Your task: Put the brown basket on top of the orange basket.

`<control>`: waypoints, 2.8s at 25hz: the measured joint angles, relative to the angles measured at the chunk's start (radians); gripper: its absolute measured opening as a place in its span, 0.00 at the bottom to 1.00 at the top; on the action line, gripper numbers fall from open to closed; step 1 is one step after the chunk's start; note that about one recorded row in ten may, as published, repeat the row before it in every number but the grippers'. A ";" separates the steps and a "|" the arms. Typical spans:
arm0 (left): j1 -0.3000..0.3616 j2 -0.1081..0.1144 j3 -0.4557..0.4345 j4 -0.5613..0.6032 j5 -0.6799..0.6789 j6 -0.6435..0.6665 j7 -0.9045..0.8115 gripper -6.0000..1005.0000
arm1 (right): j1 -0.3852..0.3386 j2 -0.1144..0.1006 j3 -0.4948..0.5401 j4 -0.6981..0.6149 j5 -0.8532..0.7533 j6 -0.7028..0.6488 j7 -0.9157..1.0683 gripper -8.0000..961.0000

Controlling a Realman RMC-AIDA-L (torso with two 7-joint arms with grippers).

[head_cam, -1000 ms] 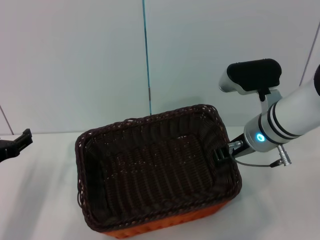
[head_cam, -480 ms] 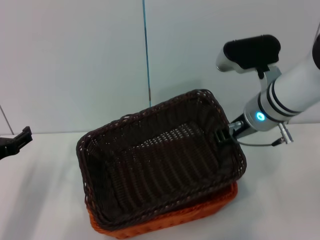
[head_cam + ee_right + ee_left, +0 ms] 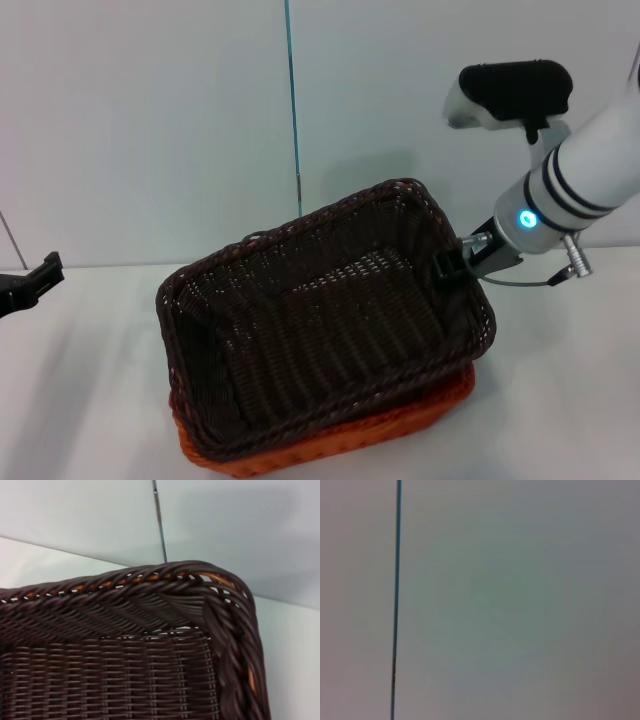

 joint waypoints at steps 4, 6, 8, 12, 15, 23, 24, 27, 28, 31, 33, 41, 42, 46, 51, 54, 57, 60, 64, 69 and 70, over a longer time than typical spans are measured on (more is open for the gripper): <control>-0.002 0.000 0.006 0.000 0.000 0.000 0.001 0.89 | 0.022 -0.001 0.035 -0.012 -0.022 0.042 0.000 0.12; -0.002 0.000 0.008 0.000 0.000 0.000 0.001 0.89 | 0.032 -0.001 0.038 -0.032 -0.027 0.051 0.000 0.12; -0.002 0.000 0.008 0.000 0.000 0.000 0.001 0.89 | 0.041 -0.001 0.040 -0.050 -0.032 0.060 0.000 0.12; -0.003 0.002 0.008 -0.005 0.001 -0.004 0.001 0.89 | 0.043 -0.003 0.043 -0.067 -0.038 0.074 0.000 0.12; -0.003 0.002 0.010 -0.012 0.002 -0.007 0.001 0.89 | 0.039 -0.003 0.041 -0.083 -0.041 0.069 -0.001 0.12; -0.003 0.001 0.023 -0.016 0.002 -0.003 0.000 0.89 | 0.036 0.001 0.031 -0.094 -0.061 0.043 -0.002 0.14; -0.003 0.001 0.023 -0.016 0.002 -0.002 0.000 0.89 | 0.036 0.001 0.031 -0.093 -0.061 0.042 -0.002 0.15; -0.003 0.000 0.024 -0.016 0.002 0.000 0.000 0.89 | 0.043 -0.001 0.023 -0.089 -0.062 0.042 -0.004 0.18; -0.003 0.001 0.024 -0.016 0.002 0.000 0.000 0.89 | 0.046 -0.001 0.018 -0.087 -0.062 0.040 -0.004 0.19; -0.003 0.002 0.024 -0.016 0.002 0.003 0.000 0.89 | 0.055 0.001 0.006 -0.084 -0.062 0.028 -0.004 0.22; -0.003 0.002 0.024 -0.016 0.002 0.007 0.000 0.89 | 0.058 0.002 -0.002 -0.083 -0.062 0.020 -0.004 0.24; -0.002 0.002 0.018 -0.015 0.002 0.010 0.000 0.89 | 0.050 0.007 -0.008 -0.014 -0.055 -0.012 -0.003 0.40; -0.002 0.001 0.017 -0.015 0.002 0.010 0.000 0.89 | 0.049 0.008 -0.009 0.012 -0.054 -0.012 -0.003 0.44; -0.002 0.001 0.011 -0.014 -0.001 0.011 -0.001 0.89 | 0.012 0.010 -0.050 0.151 -0.049 -0.025 -0.003 0.57; 0.000 -0.004 -0.006 -0.009 -0.008 0.004 -0.025 0.89 | -0.152 0.010 -0.181 0.319 0.023 -0.220 -0.003 0.77; 0.003 -0.005 -0.007 -0.007 -0.008 -0.001 -0.052 0.89 | -0.284 0.004 -0.288 0.376 0.074 -0.423 -0.005 0.88; 0.005 -0.005 -0.007 -0.007 -0.008 -0.006 -0.070 0.89 | -0.396 0.001 -0.364 0.417 0.102 -0.604 -0.007 0.93; 0.005 -0.005 -0.007 -0.006 -0.008 -0.019 -0.079 0.89 | -0.496 0.000 -0.442 0.439 0.114 -0.788 -0.008 0.88; 0.001 -0.007 -0.007 -0.001 -0.019 -0.043 -0.079 0.89 | -0.592 -0.001 -0.523 0.429 0.107 -0.977 -0.019 0.74; -0.003 -0.008 -0.026 0.030 -0.090 -0.089 -0.072 0.89 | -0.702 0.000 -0.578 0.388 0.094 -1.197 -0.064 0.55; -0.003 -0.007 -0.034 0.037 -0.103 -0.099 -0.070 0.89 | -0.733 0.001 -0.597 0.374 0.085 -1.301 -0.069 0.52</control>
